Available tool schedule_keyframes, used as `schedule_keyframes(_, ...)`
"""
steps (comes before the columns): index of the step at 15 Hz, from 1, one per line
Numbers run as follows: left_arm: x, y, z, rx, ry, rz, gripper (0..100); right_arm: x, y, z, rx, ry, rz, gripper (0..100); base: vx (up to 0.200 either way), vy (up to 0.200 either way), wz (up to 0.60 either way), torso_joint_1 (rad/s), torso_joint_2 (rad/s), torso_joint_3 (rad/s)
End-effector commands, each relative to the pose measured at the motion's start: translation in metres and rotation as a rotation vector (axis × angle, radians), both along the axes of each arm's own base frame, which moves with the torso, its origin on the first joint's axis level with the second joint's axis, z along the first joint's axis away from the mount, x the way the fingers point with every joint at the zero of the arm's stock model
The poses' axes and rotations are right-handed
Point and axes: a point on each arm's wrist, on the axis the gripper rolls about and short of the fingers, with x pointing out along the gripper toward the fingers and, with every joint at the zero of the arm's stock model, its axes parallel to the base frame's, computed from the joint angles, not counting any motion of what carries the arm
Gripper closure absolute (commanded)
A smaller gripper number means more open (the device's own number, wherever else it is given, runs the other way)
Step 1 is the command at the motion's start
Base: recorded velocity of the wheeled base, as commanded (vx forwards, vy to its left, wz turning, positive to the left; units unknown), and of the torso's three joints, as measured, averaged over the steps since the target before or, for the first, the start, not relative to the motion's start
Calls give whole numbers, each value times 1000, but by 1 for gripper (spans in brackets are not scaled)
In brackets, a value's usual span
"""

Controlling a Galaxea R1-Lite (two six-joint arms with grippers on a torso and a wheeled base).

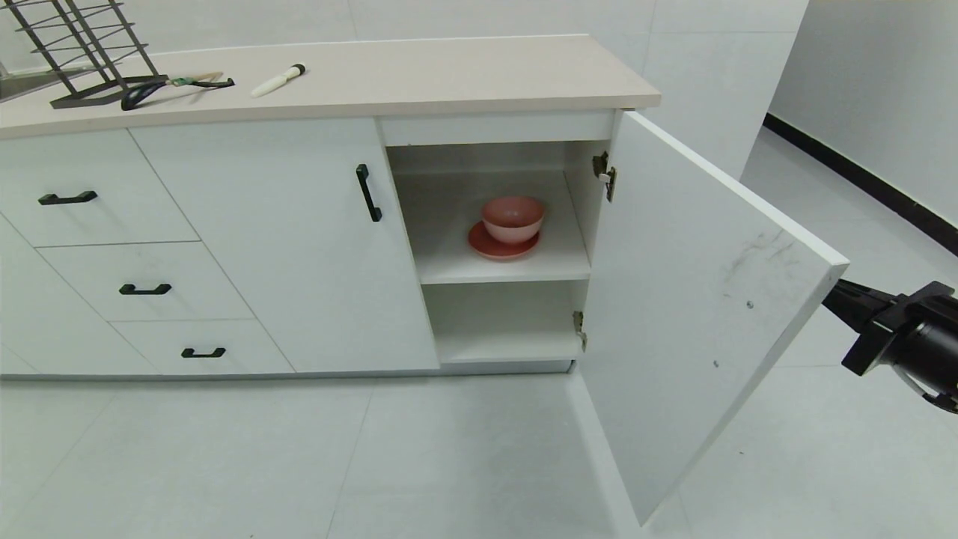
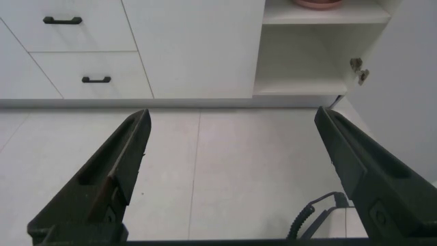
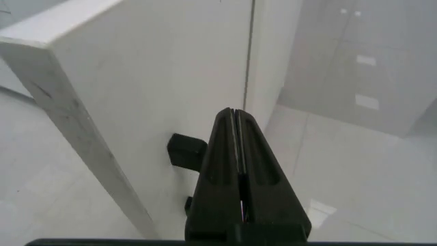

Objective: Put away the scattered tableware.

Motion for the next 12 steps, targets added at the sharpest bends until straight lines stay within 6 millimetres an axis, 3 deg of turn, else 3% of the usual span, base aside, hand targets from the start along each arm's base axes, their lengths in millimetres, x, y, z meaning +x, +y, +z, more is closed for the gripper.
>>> schedule_keyframes(1,0,0,0,0,-1,0,0,0,4,1,-7,-10,28,100,0,0,0,0,0,0)
schedule_keyframes(12,0,0,0,1,-1,0,0,0,11,0,-18,-17,68,100,0,0,0,0,0,0)
